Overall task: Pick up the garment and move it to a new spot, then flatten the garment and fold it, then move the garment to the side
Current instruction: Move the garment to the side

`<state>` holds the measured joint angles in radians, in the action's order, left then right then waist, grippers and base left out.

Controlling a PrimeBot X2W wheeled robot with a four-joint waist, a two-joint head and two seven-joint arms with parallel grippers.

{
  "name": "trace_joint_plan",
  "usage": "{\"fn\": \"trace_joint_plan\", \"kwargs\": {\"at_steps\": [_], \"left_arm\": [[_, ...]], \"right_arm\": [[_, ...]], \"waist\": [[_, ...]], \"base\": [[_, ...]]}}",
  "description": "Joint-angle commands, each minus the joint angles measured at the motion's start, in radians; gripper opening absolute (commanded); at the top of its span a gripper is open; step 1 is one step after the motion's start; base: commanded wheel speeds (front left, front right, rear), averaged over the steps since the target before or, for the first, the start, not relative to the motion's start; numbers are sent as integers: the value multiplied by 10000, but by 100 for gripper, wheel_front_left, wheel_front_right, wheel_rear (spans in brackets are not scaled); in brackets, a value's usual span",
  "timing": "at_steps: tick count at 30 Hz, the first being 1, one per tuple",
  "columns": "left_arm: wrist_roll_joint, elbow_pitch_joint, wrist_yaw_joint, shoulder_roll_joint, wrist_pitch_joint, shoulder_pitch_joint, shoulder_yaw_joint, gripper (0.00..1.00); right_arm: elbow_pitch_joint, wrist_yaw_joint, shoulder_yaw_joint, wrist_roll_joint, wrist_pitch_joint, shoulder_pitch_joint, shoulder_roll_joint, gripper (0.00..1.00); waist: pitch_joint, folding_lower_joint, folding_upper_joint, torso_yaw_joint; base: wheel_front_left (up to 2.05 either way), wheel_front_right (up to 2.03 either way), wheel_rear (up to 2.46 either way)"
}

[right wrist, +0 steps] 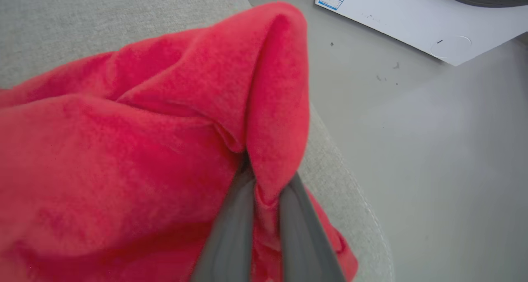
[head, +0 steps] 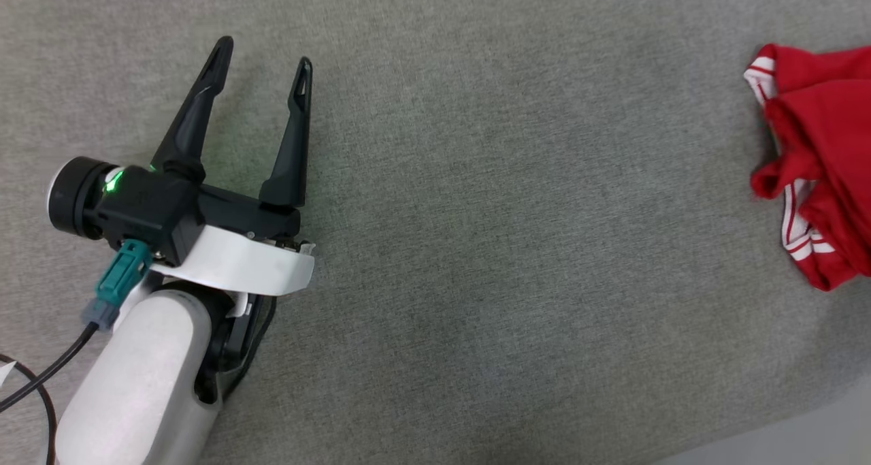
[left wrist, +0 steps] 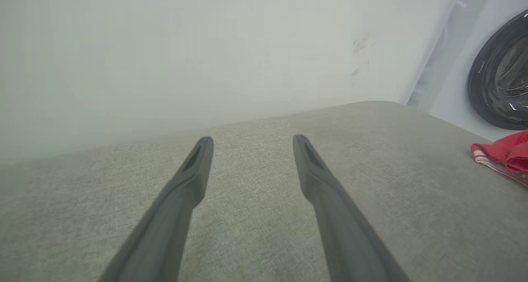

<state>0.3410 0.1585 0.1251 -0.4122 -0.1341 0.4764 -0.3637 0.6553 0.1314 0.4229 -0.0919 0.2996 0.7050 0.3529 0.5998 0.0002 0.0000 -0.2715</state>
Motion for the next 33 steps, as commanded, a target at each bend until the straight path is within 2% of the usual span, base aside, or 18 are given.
{"fn": "trace_joint_plan", "kwargs": {"at_steps": [1,2,9,15,19,26,33], "left_arm": [[-32,6,-13,-61,20,116,-18,100],[-21,-20,-4,-72,44,122,-17,100],[101,-303,40,-33,-35,-149,-50,100],[340,-804,143,153,-270,-715,-107,100],[618,-1197,307,355,-508,-1293,-32,100],[1055,-1746,566,688,-907,-2317,145,100],[1383,-2051,659,718,-1084,-3131,402,100]], "right_arm": [[212,-15,127,166,-190,151,-143,85],[379,-15,300,376,-477,236,-186,100],[1126,-15,1033,1392,-2046,561,-372,100],[834,-15,753,1776,-3097,-22,-381,100],[491,-15,279,1547,-3706,-616,-497,100],[-527,-15,-886,783,-3847,-2280,-1216,100],[-2314,-15,-1991,314,-3435,-4100,-2267,100]], "waist": [[132,-2,0,24],[154,-2,0,26],[-275,-2,0,-38],[-1479,-2,0,24],[-2365,-2,0,197],[-3742,-2,0,764],[-4559,-2,0,1519]], "base": [[0,0,0],[0,0,0],[0,0,0],[0,0,0],[0,0,0],[0,0,0],[0,0,0]]}}
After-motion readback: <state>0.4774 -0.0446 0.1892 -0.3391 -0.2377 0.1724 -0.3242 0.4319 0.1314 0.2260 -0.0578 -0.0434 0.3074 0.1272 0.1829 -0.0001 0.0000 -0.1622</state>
